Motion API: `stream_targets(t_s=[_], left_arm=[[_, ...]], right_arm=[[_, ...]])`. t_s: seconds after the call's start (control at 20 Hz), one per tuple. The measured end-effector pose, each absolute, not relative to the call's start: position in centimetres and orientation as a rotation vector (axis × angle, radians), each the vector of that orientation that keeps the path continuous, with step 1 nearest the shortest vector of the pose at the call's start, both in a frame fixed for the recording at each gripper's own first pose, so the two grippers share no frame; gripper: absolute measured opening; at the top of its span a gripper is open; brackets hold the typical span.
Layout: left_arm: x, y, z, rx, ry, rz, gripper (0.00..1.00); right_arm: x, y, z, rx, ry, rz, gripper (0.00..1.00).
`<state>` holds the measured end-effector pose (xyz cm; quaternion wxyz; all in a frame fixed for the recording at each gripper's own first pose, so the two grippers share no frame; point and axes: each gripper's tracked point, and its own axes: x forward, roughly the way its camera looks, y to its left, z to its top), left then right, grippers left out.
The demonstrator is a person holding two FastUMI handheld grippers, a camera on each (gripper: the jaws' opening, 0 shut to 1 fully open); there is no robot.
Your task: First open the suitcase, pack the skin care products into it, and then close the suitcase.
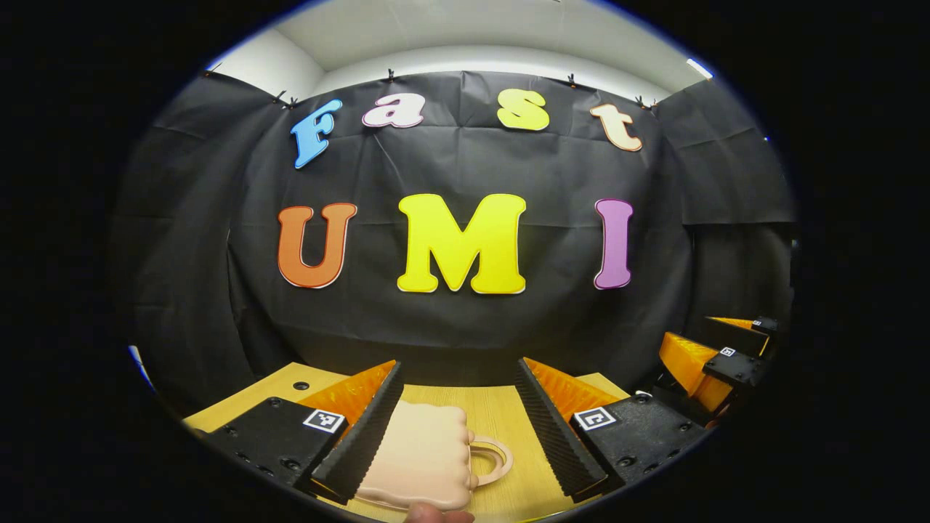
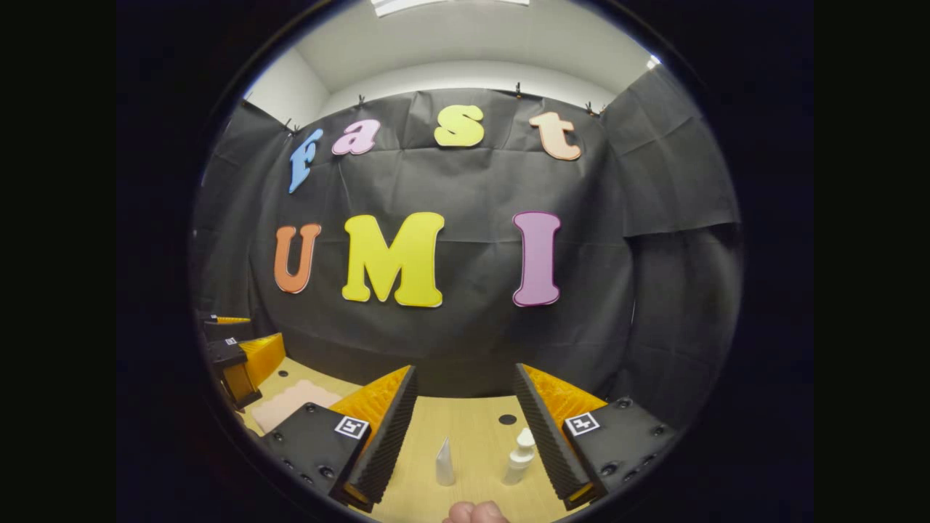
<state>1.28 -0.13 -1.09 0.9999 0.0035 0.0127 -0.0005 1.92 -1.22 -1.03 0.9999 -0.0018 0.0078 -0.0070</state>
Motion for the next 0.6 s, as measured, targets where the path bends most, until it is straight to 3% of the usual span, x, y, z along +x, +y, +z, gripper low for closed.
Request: stream_targets(t_s=[0.6], left_arm=[[2.5, -2.9, -2.9, 0.085, 0.059, -0.081, 0.99]], right_arm=[[2.0, -3.8, -2.3, -0.018, 0.041, -0.038, 0.79]])
